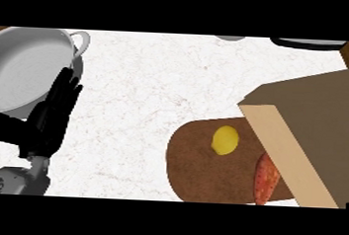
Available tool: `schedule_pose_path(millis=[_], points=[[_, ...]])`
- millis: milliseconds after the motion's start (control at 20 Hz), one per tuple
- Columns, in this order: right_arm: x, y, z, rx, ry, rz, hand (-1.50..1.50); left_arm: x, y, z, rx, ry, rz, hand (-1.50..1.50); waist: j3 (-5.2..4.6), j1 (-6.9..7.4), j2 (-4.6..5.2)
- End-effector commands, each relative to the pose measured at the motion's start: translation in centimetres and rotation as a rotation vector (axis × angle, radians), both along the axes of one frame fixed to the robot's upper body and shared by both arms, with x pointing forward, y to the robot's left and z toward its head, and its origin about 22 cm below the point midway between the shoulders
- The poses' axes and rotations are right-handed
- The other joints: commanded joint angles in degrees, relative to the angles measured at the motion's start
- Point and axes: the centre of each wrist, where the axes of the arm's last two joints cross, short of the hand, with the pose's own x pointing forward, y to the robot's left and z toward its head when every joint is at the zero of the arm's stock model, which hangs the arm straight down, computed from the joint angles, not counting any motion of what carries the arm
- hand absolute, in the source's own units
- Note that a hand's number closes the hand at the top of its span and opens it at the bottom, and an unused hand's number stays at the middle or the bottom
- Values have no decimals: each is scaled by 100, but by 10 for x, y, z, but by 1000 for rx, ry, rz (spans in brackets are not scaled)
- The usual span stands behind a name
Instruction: Pick the lemon from the cutting board and place it in the cardboard box
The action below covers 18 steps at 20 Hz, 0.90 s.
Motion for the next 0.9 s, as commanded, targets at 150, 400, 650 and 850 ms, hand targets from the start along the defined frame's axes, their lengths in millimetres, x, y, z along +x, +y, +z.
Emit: schedule_pose_path(millis=[150,400,650,850], points=[[16,22,51,20,65,20,-150,-2,-6,-1,-5,27,-20,0,38,59,-38],[40,29,76,1,150,-11,-150,4,-15,3,-4,7,-6,0,40,54,-31],[83,81,76,33,175,14,-150,14,0,10,4,16,13,0,68,-4,-70],[115,95,92,33,221,12,-150,3,-8,11,-11,21,11,0,80,-20,-99]])
